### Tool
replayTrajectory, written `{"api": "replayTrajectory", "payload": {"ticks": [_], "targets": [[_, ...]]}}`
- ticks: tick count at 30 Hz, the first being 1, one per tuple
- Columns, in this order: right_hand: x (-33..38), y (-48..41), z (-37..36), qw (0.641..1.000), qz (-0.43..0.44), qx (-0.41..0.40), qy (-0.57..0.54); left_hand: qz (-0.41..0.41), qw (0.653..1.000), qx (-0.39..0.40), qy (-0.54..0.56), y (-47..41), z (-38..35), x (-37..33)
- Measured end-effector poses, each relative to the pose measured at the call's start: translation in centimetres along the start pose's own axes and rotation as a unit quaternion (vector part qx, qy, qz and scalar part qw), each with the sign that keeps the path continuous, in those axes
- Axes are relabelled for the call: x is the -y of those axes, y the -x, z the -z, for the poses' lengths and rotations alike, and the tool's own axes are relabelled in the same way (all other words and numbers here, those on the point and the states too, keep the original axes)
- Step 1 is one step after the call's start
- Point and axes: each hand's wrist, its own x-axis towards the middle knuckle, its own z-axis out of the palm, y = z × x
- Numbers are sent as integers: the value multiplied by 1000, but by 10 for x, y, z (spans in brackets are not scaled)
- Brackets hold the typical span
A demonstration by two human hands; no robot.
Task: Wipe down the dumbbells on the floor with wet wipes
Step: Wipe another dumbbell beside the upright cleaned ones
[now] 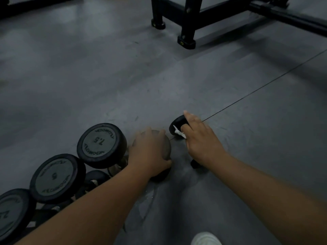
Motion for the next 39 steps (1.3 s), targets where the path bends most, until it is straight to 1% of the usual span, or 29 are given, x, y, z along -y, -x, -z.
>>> {"api": "replayTrajectory", "payload": {"ticks": [2, 3, 6, 8, 10, 14, 16, 19, 23, 26, 29, 32, 35, 37, 39], "targets": [[-3, 4, 1, 1000, -1, 2, 5, -3, 1000, -2, -6, 2, 0, -3], [-7, 7, 2, 1000, -5, 6, 8, -15, 999, -22, -22, 4, 0, -6], [-28, 17, 10, 999, -33, 12, 23, -98, 988, -103, -54, 12, -1, -32], [-45, 26, 17, 999, -42, 18, 28, -152, 981, -112, -37, 17, -6, -58], [-60, 35, 21, 998, -34, 34, 38, -179, 979, -94, -11, 17, -16, -82], [-79, 42, 19, 997, -22, 50, 53, -164, 983, -13, 78, 5, -35, -113], [-83, 45, 13, 997, -29, 51, 48, -151, 985, 4, 85, -1, -41, -122], [-80, 50, 1, 996, -46, 60, 37, -125, 989, 3, 81, -14, -49, -129], [-79, 50, -13, 994, -93, 54, 14, -82, 992, -6, 95, -33, -54, -130], [-80, 49, -19, 993, -106, 44, 10, -92, 993, -18, 76, -28, -56, -122], [-69, 59, -21, 996, -74, 57, 9, -105, 993, -28, 39, -10, -67, -98], [-50, 76, -18, 993, -43, 107, 3, -138, 990, -33, 17, 20, -76, -71], [-24, 93, -10, 981, -22, 194, -14, -180, 983, -11, 11, 65, -88, -48], [0, 102, -5, 960, 33, 277, -15, -215, 975, -33, 54, 99, -101, -30], [30, 108, -1, 928, 98, 360, -12, -214, 973, -39, 80, 134, -111, -8]]}}
